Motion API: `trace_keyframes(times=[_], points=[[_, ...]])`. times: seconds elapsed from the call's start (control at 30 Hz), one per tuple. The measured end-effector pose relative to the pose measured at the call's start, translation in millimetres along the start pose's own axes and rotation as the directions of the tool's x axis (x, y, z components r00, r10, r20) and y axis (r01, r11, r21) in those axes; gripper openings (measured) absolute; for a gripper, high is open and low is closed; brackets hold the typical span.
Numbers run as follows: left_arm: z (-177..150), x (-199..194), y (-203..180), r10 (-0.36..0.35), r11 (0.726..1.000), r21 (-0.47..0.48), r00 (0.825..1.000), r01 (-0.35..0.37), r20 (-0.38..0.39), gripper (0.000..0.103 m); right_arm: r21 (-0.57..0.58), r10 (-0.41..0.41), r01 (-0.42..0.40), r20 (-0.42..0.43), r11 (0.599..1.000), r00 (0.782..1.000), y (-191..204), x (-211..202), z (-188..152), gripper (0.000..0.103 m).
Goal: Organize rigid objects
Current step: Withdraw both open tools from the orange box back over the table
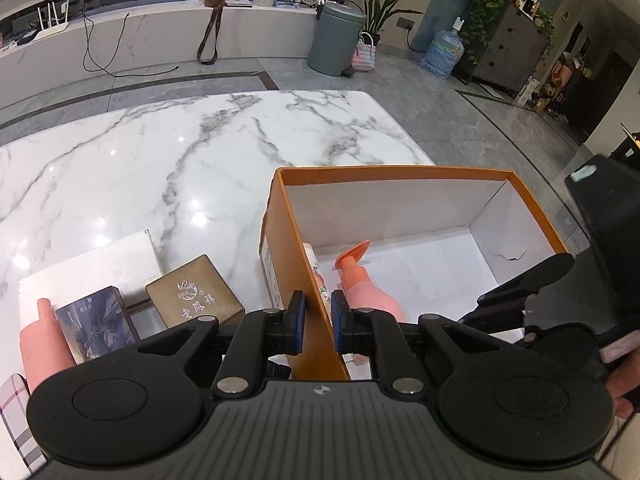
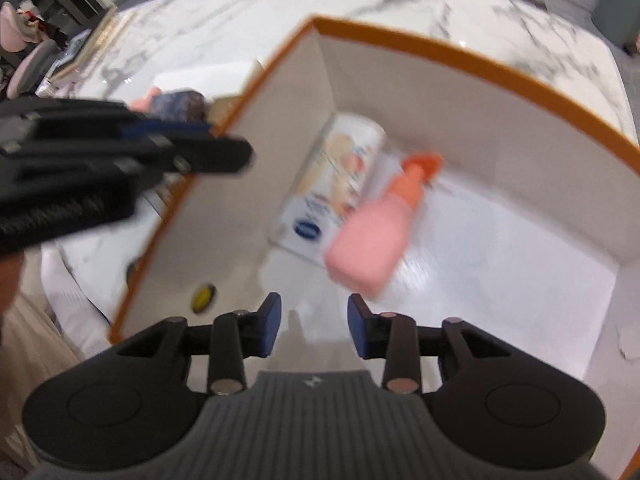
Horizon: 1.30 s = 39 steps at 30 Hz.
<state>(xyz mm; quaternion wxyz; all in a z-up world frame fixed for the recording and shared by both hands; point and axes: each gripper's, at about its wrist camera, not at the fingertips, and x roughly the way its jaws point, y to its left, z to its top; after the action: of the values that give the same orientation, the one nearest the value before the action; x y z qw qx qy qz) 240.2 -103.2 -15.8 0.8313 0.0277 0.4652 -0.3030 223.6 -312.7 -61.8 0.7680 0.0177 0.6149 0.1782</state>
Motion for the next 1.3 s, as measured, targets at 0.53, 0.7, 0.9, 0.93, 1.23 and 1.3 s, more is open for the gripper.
trace_keyframes(times=[0.53, 0.7, 0.9, 0.93, 1.23, 1.3], points=[[1.3, -1.6, -2.7, 0.009, 1.000, 0.013, 1.000, -0.009, -0.006, 0.015, -0.141, -0.169, 0.177, 0.066, 0.974, 0.983, -22.3, 4.4, 6.8, 0.026], [1.6, -24.5, -4.4, -0.008, 0.999, 0.032, 1.000, 0.008, 0.028, 0.015, -0.122, -0.164, 0.173, 0.080, 0.977, 0.983, -14.5, -11.1, 3.2, 0.028], [-4.3, -73.2, 15.3, 0.041, 0.999, 0.002, 0.997, -0.041, 0.073, 0.015, -0.057, -0.119, 0.135, 0.226, 0.989, 0.967, 10.0, -51.9, -2.2, 0.045], [-5.7, -80.9, 20.9, 0.055, 0.998, -0.003, 0.996, -0.055, 0.075, 0.015, -0.050, -0.112, 0.130, 0.271, 0.990, 0.956, 16.2, -59.9, -2.6, 0.046], [-31.2, -130.7, 91.8, 0.248, 0.954, -0.191, 0.966, -0.231, 0.069, 0.024, -0.130, 0.001, 0.058, 0.419, 0.990, 0.908, 95.0, -83.6, 15.7, 0.054], [-42.6, -132.2, 109.0, 0.269, 0.931, -0.270, 0.961, -0.245, 0.058, 0.024, -0.153, 0.012, 0.055, 0.402, 0.987, 0.915, 113.1, -69.9, 21.7, 0.054]])
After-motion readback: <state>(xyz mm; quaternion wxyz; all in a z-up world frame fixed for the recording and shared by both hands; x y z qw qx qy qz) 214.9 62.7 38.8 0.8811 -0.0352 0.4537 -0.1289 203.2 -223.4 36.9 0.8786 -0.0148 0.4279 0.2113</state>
